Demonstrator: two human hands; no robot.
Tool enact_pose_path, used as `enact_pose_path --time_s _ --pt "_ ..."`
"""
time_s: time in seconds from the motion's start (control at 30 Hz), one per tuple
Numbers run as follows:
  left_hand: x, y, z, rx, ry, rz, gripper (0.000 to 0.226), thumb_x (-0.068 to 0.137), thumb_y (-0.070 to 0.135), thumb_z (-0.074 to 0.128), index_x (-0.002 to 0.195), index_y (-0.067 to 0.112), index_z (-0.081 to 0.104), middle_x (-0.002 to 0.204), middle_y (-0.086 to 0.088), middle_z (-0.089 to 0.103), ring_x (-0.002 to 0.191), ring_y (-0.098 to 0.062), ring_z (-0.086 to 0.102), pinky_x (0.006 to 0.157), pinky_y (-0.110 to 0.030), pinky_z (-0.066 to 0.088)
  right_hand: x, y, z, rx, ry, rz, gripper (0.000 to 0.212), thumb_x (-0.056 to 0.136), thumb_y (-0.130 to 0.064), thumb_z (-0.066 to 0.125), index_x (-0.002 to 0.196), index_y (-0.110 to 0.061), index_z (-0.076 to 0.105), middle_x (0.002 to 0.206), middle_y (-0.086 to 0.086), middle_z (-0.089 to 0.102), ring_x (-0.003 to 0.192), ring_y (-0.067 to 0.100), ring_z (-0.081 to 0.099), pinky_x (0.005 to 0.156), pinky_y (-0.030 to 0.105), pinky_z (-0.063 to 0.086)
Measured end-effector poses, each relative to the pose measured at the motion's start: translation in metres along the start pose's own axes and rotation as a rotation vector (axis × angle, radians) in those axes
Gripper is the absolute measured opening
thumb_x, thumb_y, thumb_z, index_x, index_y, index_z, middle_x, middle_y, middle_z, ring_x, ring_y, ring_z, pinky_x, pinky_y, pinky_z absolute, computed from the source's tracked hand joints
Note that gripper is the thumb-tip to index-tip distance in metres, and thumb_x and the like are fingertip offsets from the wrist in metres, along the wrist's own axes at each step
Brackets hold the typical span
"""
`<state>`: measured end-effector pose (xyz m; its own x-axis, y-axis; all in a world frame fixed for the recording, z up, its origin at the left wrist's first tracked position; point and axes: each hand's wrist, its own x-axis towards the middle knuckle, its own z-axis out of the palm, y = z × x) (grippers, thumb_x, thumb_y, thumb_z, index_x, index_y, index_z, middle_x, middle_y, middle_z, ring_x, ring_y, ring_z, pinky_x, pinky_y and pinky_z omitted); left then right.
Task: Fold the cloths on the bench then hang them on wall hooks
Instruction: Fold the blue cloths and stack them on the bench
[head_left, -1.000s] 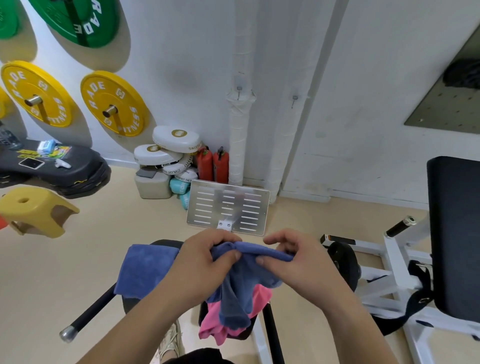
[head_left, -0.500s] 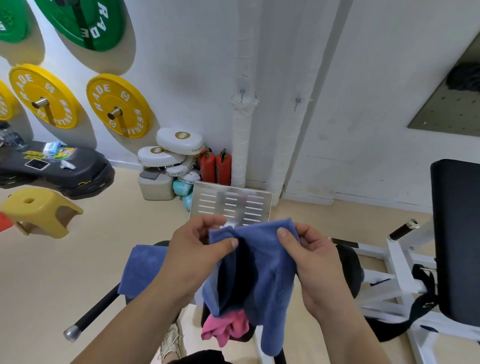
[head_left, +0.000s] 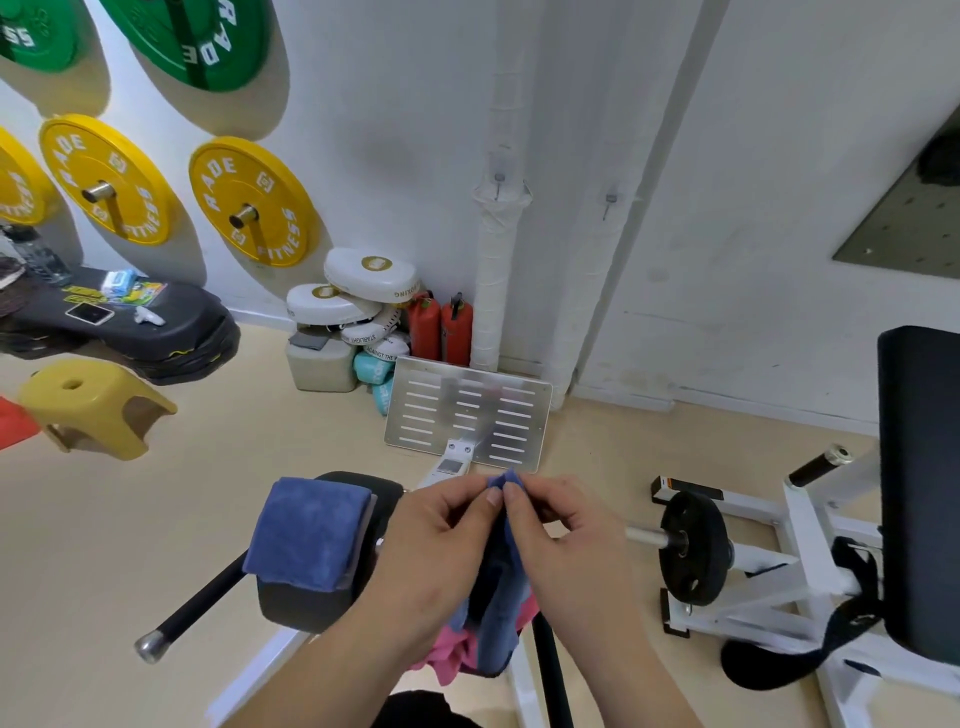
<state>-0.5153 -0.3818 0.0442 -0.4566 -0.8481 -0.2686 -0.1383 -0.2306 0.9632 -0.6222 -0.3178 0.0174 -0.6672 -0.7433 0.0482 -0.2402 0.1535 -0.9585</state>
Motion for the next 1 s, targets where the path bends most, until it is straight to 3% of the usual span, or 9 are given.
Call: enact_pose_path --time_s 0.17,0.43,0.57,0.67,0.8,0.83,0.9,1.0 --pt "-0.004 0.006 -0.002 0.010 0.024 -0.003 0.030 0.100 0.008 0.061 0.088 0.029 0.079 0.078 0.011 0.080 0.078 0.003 0.074 0.063 -0.005 0.051 -0.001 0.005 0.004 -0.061 -0.006 -0.054 0.025 0.091 -0.011 0.074 0.098 -0.034 0.081 0.088 -0.016 0.075 0.091 0.006 0.071 0.083 0.022 0.056" --pt "-0.001 0.003 0.001 0.154 0.093 0.102 0.040 0.097 0.014 0.066 0.079 0.048 0.077 0.085 0.016 0.077 0.080 0.004 0.071 0.067 -0.005 0.050 -0.003 0.005 0.007 -0.171 -0.076 -0.196 0.028 0.096 -0.006 0.061 0.110 -0.023 0.078 0.093 0.000 0.070 0.092 0.012 0.066 0.081 0.019 0.052" --pt "0.006 0.003 -0.004 0.206 -0.005 0.143 0.048 0.094 0.015 0.071 0.078 0.060 0.074 0.093 0.010 0.075 0.087 -0.001 0.071 0.077 -0.011 0.055 0.001 -0.002 0.000 -0.067 -0.209 -0.056 0.045 0.092 0.007 0.053 0.115 -0.025 0.076 0.104 0.006 0.064 0.099 0.009 0.063 0.083 0.008 0.047" --pt "0.013 0.000 -0.008 0.236 0.007 0.162 0.038 0.084 0.010 0.079 0.086 0.049 0.078 0.093 0.007 0.075 0.087 -0.011 0.072 0.079 -0.023 0.060 0.002 -0.006 -0.007 -0.010 -0.293 -0.009 0.058 0.089 0.013 0.050 0.117 -0.031 0.074 0.111 0.005 0.065 0.106 0.005 0.063 0.090 0.013 0.048" --pt "0.021 0.007 -0.014 0.147 0.111 0.161 0.023 0.088 0.003 0.072 0.077 0.023 0.077 0.075 0.001 0.076 0.074 -0.019 0.073 0.068 -0.028 0.059 0.004 -0.009 -0.006 0.199 -0.326 0.080 0.054 0.092 0.012 0.051 0.123 -0.026 0.074 0.116 -0.002 0.076 0.115 0.016 0.070 0.103 0.039 0.055" --pt "0.022 0.014 -0.017 0.156 0.095 0.173 0.023 0.089 0.004 0.070 0.074 0.021 0.075 0.070 0.003 0.074 0.068 -0.015 0.070 0.064 -0.026 0.056 0.008 -0.011 -0.008 0.209 -0.281 0.094 0.050 0.094 0.010 0.055 0.120 -0.028 0.074 0.113 -0.004 0.077 0.110 0.015 0.071 0.099 0.039 0.058" --pt "0.022 0.032 -0.024 0.228 0.045 0.234 0.026 0.089 0.003 0.065 0.073 0.021 0.073 0.066 0.005 0.069 0.063 -0.007 0.062 0.062 -0.019 0.050 0.020 -0.017 -0.015 0.075 -0.204 0.029 0.048 0.093 -0.001 0.066 0.119 -0.041 0.068 0.112 -0.011 0.072 0.105 0.007 0.068 0.091 0.025 0.058" --pt "0.018 0.064 -0.035 0.231 -0.114 0.346 0.019 0.089 0.005 0.059 0.082 0.017 0.072 0.077 -0.006 0.072 0.073 -0.009 0.064 0.068 -0.019 0.051 0.037 -0.026 -0.030 -0.124 -0.326 -0.099 0.055 0.088 -0.012 0.075 0.130 -0.043 0.062 0.130 -0.023 0.063 0.124 -0.005 0.056 0.104 0.018 0.046"
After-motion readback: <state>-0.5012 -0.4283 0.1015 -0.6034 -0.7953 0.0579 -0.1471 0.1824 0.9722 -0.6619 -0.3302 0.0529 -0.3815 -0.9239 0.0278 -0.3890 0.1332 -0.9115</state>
